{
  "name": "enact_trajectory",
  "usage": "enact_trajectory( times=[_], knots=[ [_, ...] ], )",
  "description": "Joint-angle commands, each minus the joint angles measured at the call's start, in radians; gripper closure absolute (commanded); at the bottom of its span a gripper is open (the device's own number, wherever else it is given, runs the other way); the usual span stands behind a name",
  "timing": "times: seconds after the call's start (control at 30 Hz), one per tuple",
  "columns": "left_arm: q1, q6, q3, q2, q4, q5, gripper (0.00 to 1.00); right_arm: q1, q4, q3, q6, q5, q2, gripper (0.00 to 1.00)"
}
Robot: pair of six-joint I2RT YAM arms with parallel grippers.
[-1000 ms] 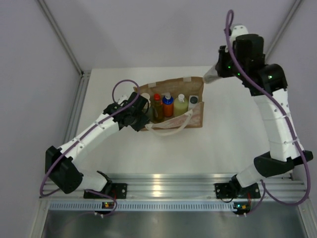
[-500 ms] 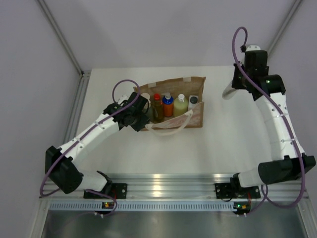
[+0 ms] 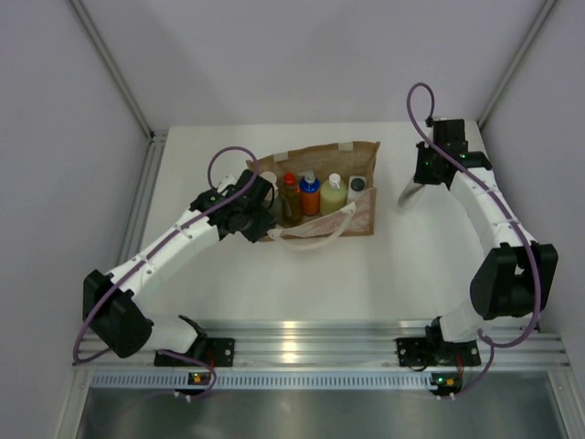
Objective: Take the personal care products out of the canvas bag
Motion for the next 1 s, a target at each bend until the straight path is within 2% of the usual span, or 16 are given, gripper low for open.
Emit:
enact_trajectory(
  times=[0.0,0.33,0.37,0.43,0.47,0.53,0.67,0.8,0.97],
  knots=[
    [-0.001,0.015,0.025,-0.029,-0.026,0.011,0.64,-0.009,0.171,-0.007,0.004,-0.037,0.027,1.00],
    [0.000,0.018,0.028,-0.023,-0.026,0.014,0.64,-0.001,0.125,-0.025,0.005,0.006,0.093,0.98],
    [-0.002,0.018,0.027,-0.024,-0.026,0.014,0.64,0.000,0.121,-0.025,0.004,0.012,0.095,0.86],
    [0.000,0.018,0.027,-0.021,-0.026,0.014,0.64,0.003,0.108,-0.025,0.001,0.015,0.093,0.73],
    [-0.002,0.018,0.028,-0.019,-0.026,0.014,0.64,0.005,0.104,-0.019,-0.001,0.019,0.093,0.61],
    [0.000,0.019,0.030,-0.016,-0.026,0.015,0.64,0.005,0.090,-0.012,-0.002,0.020,0.090,0.48],
    [0.000,0.021,0.034,-0.010,-0.026,0.017,0.64,0.005,0.050,0.048,0.001,0.008,0.078,0.37],
    [0.000,0.018,0.034,-0.010,-0.026,0.016,0.64,0.009,-0.005,0.137,0.018,-0.014,0.053,0.36],
    [-0.002,0.016,0.031,-0.012,-0.026,0.006,0.64,0.097,-0.051,0.254,0.015,-0.049,0.003,0.36]
  ],
)
